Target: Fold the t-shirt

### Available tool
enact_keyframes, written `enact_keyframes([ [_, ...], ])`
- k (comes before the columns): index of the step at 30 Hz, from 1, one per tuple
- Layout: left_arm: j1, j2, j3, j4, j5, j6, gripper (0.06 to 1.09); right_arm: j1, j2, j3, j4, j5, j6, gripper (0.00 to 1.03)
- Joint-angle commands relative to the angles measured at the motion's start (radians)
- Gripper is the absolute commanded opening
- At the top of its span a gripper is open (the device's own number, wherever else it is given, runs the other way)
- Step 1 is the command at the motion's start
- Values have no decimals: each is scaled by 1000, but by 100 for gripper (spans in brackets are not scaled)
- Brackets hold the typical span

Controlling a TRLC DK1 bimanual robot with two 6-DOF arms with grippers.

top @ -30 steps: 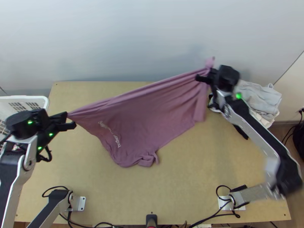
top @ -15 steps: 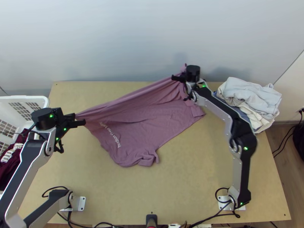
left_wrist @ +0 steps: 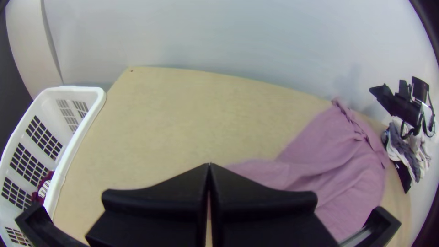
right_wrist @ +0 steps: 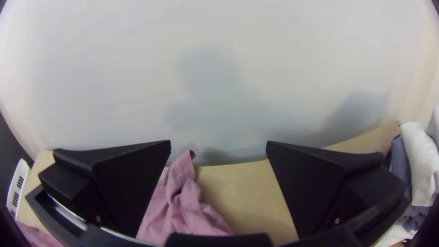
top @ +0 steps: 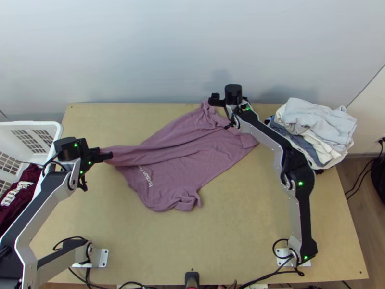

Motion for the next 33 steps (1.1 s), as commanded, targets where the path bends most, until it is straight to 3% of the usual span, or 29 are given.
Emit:
enact_keyframes([
  [1, 4, 64, 3, 42, 1, -7, 10, 43, -217, -122, -96, -91, 46, 99],
  [8, 19, 90, 14, 48, 1, -2, 10, 247, -544, -427, -334, -291, 37, 99],
  [15, 20, 72, 16, 34, -1, 4, 10, 443, -644, -493, -630, -399, 52, 99],
  [26, 4, 92, 13, 17, -16, 3, 10, 656, -625, -620, -714, -439, 8, 99],
  [33, -15, 97, 16, 17, -22, -31, 10, 721, -567, -617, -708, -437, -26, 99],
])
